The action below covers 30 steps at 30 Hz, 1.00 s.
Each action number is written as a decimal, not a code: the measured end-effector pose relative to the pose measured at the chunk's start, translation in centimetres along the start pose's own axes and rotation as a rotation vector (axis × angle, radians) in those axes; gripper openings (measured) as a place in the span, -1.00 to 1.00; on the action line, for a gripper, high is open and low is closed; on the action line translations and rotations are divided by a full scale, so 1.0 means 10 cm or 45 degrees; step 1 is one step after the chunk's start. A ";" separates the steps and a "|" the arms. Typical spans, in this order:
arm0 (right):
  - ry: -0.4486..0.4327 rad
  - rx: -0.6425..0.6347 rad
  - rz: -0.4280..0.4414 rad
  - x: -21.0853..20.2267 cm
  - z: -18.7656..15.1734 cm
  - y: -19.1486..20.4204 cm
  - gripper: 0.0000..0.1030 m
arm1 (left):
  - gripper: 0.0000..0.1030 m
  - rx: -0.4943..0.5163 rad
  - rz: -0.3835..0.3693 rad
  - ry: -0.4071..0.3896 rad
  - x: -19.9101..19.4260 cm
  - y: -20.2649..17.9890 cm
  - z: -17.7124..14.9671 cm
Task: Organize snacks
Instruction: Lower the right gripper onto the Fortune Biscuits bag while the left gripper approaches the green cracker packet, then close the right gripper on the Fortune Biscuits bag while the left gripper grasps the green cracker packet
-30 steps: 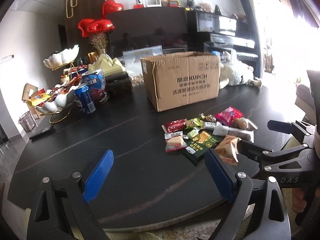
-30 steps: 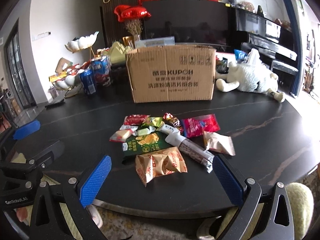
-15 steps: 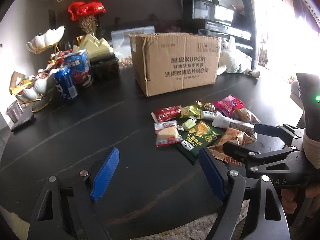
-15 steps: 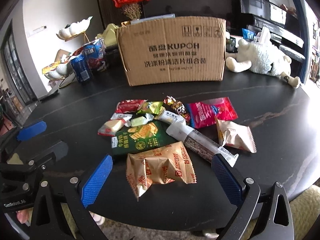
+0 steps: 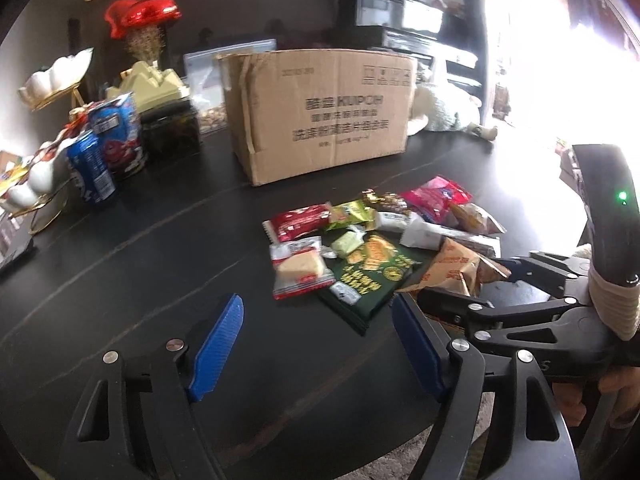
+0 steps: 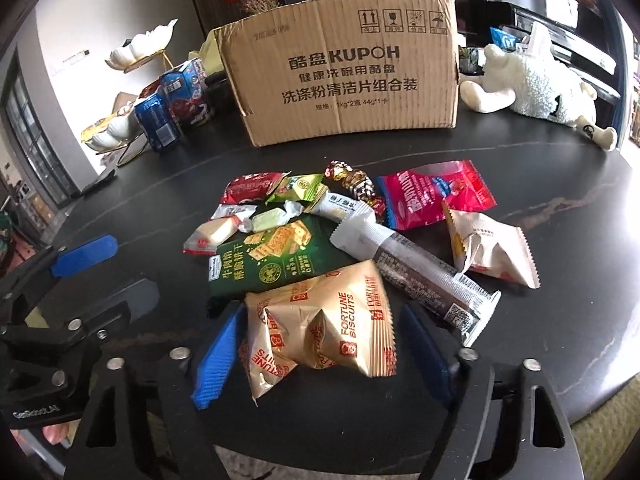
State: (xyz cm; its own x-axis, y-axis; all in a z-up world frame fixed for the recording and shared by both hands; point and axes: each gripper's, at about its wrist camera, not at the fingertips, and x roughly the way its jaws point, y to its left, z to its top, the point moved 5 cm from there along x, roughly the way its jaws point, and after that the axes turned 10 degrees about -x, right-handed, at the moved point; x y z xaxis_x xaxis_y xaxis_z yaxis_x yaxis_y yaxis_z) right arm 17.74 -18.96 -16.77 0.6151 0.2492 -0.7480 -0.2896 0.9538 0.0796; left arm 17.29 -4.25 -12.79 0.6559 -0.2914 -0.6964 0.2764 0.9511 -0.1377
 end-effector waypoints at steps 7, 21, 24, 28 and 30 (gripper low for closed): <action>-0.012 0.018 0.031 -0.02 -0.02 -0.02 -0.06 | 0.46 0.142 -0.064 -0.022 0.08 -0.16 0.07; -0.023 0.146 -0.052 -0.12 -0.09 -0.17 -0.07 | 0.20 0.525 -0.181 0.045 0.39 -0.48 0.16; -0.026 0.190 -0.068 -0.12 -0.08 -0.22 -0.07 | 0.12 0.526 -0.205 0.094 0.50 -0.49 0.16; -0.020 0.218 -0.058 -0.08 -0.08 -0.22 -0.07 | 0.05 0.496 -0.249 0.168 0.62 -0.46 0.13; -0.022 0.207 -0.078 -0.08 -0.07 -0.21 -0.07 | 0.04 0.490 -0.245 0.178 0.66 -0.44 0.12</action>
State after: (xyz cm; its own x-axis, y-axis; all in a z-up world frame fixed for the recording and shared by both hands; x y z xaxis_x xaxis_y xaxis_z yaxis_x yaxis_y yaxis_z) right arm 17.40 -21.31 -16.80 0.6408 0.1914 -0.7434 -0.1299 0.9815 0.1408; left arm 21.27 -10.54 -15.95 0.4731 -0.4172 -0.7760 0.6421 0.7664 -0.0205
